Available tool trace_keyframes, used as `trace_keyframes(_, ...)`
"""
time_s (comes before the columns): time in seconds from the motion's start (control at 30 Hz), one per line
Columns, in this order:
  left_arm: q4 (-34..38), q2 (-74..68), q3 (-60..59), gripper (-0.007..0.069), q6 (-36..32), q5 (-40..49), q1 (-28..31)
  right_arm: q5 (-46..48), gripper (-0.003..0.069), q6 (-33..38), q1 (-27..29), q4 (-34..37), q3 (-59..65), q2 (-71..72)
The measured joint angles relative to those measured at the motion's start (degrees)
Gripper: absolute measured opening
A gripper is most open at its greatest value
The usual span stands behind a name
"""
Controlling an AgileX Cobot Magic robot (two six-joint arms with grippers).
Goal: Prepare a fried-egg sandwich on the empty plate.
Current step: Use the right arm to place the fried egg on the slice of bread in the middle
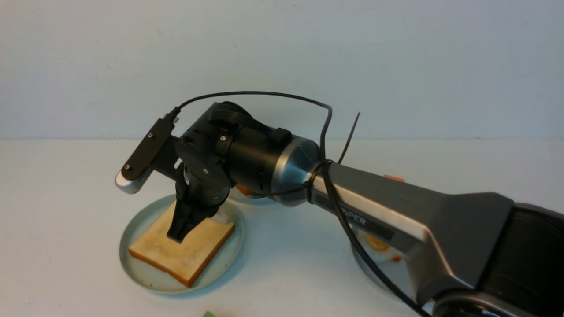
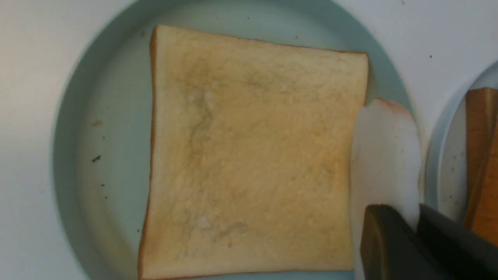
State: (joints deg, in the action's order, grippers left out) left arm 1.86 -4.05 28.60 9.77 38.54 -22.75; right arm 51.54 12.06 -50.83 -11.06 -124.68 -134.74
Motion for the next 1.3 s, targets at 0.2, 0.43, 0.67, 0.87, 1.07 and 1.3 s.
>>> trace_keyframes(0.2, 0.3, 0.0, 0.0, 0.0004, -0.2, -0.4, 0.0, -4.1, 0.0059, -0.1, 0.0, -0.3, -0.1, -0.7)
trace_keyframes(0.43, 0.3, 0.0, 0.0, 0.0006, -0.2, -0.4, 0.0, -4.2, 0.0059, -0.2, 0.0, 0.8, -0.1, -2.2)
trace_keyframes(0.67, 0.4, 0.0, 0.0, 0.0006, -0.2, -0.4, 0.0, -4.2, 0.0059, -0.7, 0.0, 1.2, -0.1, -2.2)
trace_keyframes(0.87, 0.4, 0.0, 0.0, 0.0008, -0.2, -0.4, 0.0, -3.4, 0.0121, -0.9, 0.0, 4.8, -0.1, -2.3)
trace_keyframes(1.07, 0.4, 0.0, 0.0, 0.0007, -0.2, -0.4, 0.0, 0.5, 0.035, -1.1, 0.0, 11.5, -0.1, -2.2)
trace_keyframes(1.3, 0.3, 0.0, 0.0, 0.0009, -0.2, -0.4, 0.0, 4.8, 0.0566, -1.2, 0.0, 18.2, -0.7, 0.3)
